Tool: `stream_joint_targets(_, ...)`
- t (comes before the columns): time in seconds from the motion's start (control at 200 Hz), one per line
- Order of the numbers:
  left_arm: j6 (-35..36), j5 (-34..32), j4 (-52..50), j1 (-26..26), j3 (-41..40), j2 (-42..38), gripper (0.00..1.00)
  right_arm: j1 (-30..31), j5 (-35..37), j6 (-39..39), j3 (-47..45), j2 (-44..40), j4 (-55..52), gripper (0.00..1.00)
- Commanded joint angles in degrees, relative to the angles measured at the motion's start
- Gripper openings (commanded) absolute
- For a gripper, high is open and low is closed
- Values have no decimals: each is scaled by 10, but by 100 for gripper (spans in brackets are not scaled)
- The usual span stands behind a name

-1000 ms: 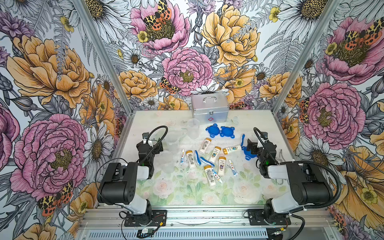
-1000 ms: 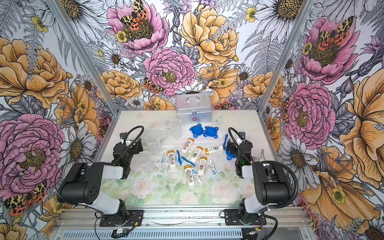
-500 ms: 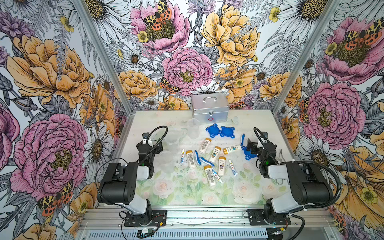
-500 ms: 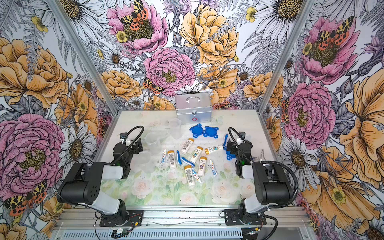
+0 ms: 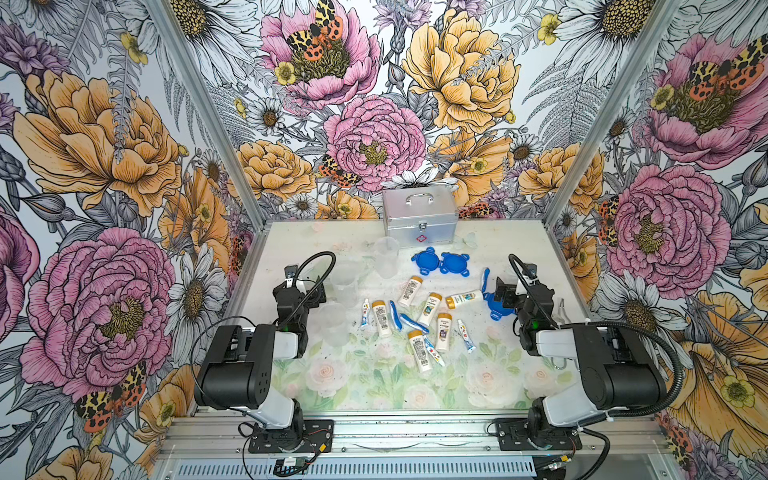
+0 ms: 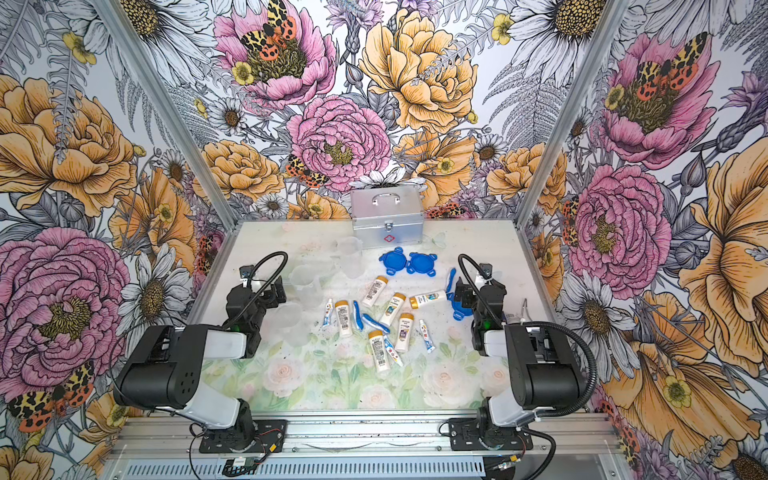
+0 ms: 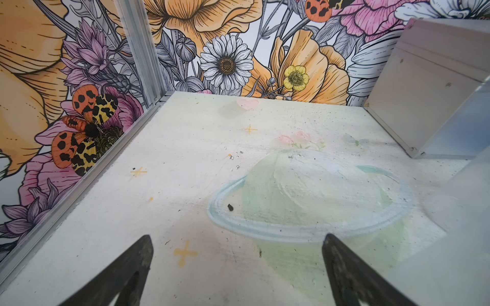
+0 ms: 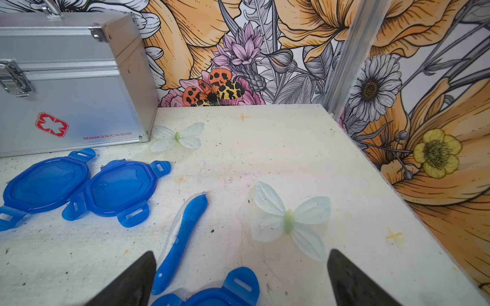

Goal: Pack away toiletry kits
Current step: Pick up the toiletry item from the center of the board.

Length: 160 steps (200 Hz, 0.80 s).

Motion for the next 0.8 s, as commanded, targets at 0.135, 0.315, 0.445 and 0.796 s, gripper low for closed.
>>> stream_joint_targets(0.135,-15,-18,9,7,6,-26,99,9,43,5,21,-14,-23,100)
stream_joint_targets(0.315,-30,-85,-213,15,43,-175,99,43,74,-17,29,-165,-167,100)
stream_joint_targets(0.445,-103,-139,-366,-3,60,-307,99,107,171,26,110,-275,-403,100)
stream_joint_targets(0.796,-301,-185,-940,-213,378,-338,99,267,145,264,394,-149,-879,100)
